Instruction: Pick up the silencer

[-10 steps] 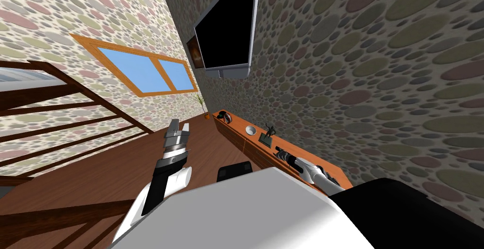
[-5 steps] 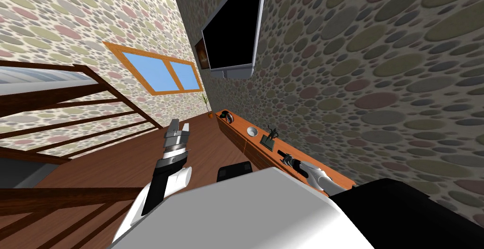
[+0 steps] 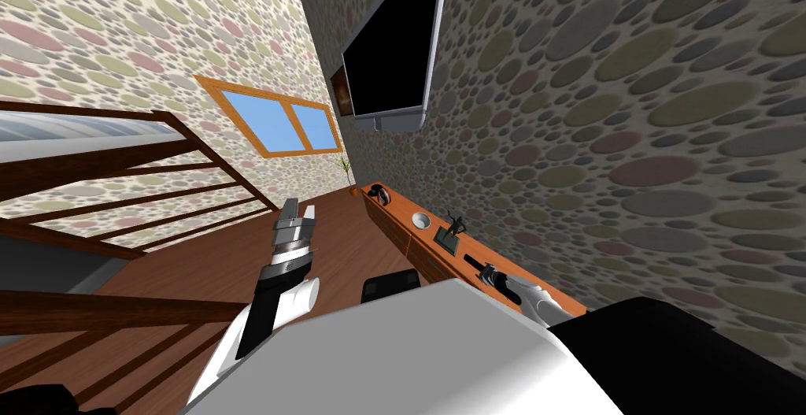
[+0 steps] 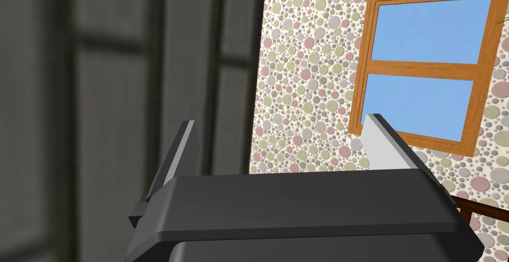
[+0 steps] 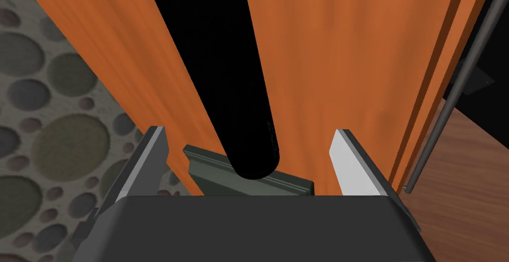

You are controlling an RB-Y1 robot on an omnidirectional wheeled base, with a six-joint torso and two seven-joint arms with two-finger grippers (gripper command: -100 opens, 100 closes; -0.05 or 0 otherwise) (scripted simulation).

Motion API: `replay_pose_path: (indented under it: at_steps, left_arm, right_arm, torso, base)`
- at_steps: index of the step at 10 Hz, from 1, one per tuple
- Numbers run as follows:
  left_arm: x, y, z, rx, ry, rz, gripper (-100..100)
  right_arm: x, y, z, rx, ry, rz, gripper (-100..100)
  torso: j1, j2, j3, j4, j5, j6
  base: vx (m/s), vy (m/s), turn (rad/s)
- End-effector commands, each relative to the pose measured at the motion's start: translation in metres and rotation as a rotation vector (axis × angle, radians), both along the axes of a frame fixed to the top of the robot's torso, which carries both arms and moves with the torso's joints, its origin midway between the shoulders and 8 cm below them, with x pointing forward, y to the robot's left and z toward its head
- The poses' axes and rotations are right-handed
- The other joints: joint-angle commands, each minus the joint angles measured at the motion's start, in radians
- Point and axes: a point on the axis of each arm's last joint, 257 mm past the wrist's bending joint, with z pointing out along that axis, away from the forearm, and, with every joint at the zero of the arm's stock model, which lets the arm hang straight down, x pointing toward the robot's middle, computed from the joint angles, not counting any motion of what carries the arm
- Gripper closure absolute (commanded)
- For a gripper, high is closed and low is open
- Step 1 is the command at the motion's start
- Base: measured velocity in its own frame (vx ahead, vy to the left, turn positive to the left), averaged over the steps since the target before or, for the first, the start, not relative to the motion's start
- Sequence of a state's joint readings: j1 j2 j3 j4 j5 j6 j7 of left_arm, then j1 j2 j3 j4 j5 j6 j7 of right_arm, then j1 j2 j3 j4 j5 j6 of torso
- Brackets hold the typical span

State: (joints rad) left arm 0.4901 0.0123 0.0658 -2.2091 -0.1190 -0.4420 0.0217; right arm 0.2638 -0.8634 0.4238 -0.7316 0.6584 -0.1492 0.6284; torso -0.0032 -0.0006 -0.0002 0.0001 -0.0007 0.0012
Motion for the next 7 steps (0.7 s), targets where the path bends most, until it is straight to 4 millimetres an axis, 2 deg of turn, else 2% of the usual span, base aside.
replay_pose_path:
  at_steps: [1,4,5,6,7]
  left_arm:
    - [0.0,0.0,0.0,0.0,0.0,0.0,0]
    - [0.0,0.0,0.0,0.0,0.0,0.0,0]
    - [0.0,0.0,0.0,0.0,0.0,0.0,0]
    - [0.0,0.0,0.0,0.0,0.0,0.0,0]
    - [0.0,0.0,0.0,0.0,0.0,0.0,0]
  right_arm:
    - [-0.018,-0.009,-0.005,-0.034,0.044,0.006,-100]
    - [-0.052,-0.023,-0.011,-0.091,0.125,0.012,-100]
    - [-0.052,-0.023,-0.011,-0.091,0.125,0.012,-100]
    - [-0.064,-0.026,-0.013,-0.108,0.155,0.015,-100]
    - [-0.057,-0.025,-0.011,-0.099,0.14,0.013,-100]
  torso:
    - [0.0,0.0,0.0,0.0,0.0,0.0]
    - [-0.001,0.0,0.0,0.0,0.0,0.0]
    - [-0.001,0.0,0.0,0.0,0.0,0.0]
    - [0.0,0.0,0.0,0.0,0.0,0.0]
    - [0.001,0.0,0.0,0.0,0.0,0.0]
  base:
    - [0.005,-0.048,0.087]
    - [0.005,-0.056,0.112]
    - [0.002,-0.036,0.021]
    - [0.0,-0.03,0.068]
    - [0.0,-0.017,0.02]
